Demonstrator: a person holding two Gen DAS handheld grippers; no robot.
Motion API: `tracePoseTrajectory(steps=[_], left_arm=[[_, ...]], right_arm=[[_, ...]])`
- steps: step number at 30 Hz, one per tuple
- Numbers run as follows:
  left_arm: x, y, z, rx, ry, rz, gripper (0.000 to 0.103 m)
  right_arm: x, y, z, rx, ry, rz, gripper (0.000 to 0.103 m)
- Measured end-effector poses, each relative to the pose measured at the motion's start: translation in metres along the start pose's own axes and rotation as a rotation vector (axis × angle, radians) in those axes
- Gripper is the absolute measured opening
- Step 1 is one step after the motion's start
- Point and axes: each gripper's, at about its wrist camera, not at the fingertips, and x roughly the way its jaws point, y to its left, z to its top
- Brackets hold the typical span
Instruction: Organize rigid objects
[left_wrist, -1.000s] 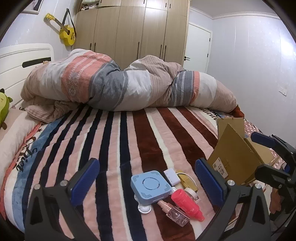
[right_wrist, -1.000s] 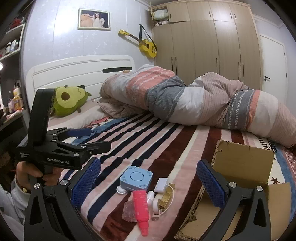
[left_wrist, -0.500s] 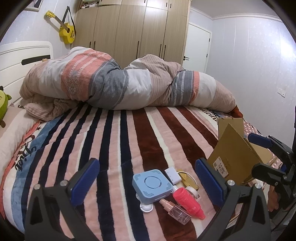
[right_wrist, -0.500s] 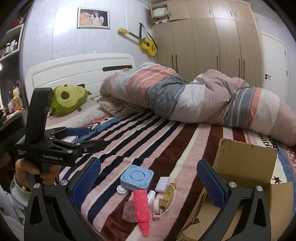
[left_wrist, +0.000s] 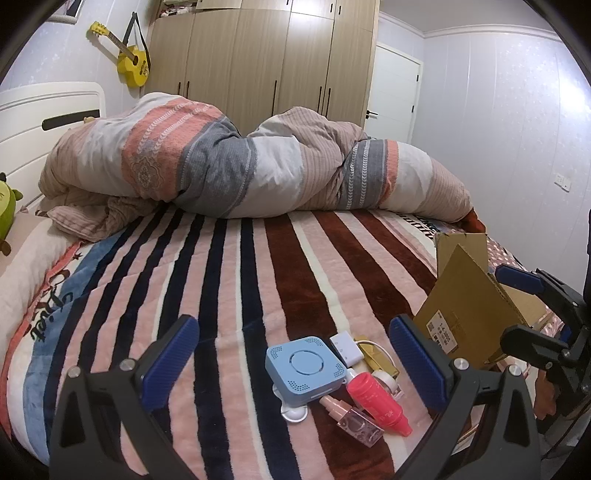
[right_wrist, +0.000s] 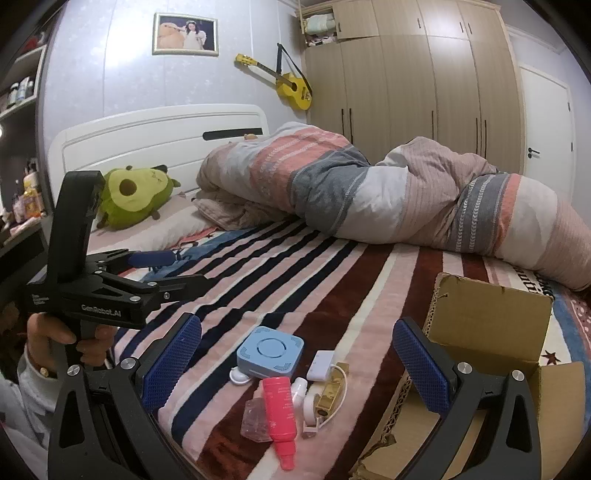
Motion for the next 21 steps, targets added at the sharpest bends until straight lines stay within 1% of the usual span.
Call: tracePoseTrajectory(steps=[5,9,11,14,18,21], left_arm=[[0.003,0.006,-0.002,0.01,-0.001,-0.011,0.103],[0.005,0.01,-0.002,0.016,-0.007,-0.047,0.103],[0.006,0.01,-0.002,0.027,-0.011,-0.049,0.103],[0.007,0.01,-0.002,0.045,-0.009,-0.074,0.103],[0.004,0.013,-0.004,0.04,-0.008,-0.119,0.103],[-0.001,0.013,-0.006,0.037,-0.02,-0.121,0.103]], right_arm=[[0.001,0.001,0.001,-0.002,0.007,-0.019,0.103],[-0.004,0.001,0.008,-0.001,0.009,-0.064,0.103],[-0.01,0.003,0.011,-0.007,0.007,-0.083,0.103],[-0.017,0.007,0.017,-0.002,0.001,-0.087,0.103],[-0.022,0.013,0.021,0.011,0.001,-0.076,0.103],[-0.022,0.015,0.018,0.034,0.011,-0.072,0.103]])
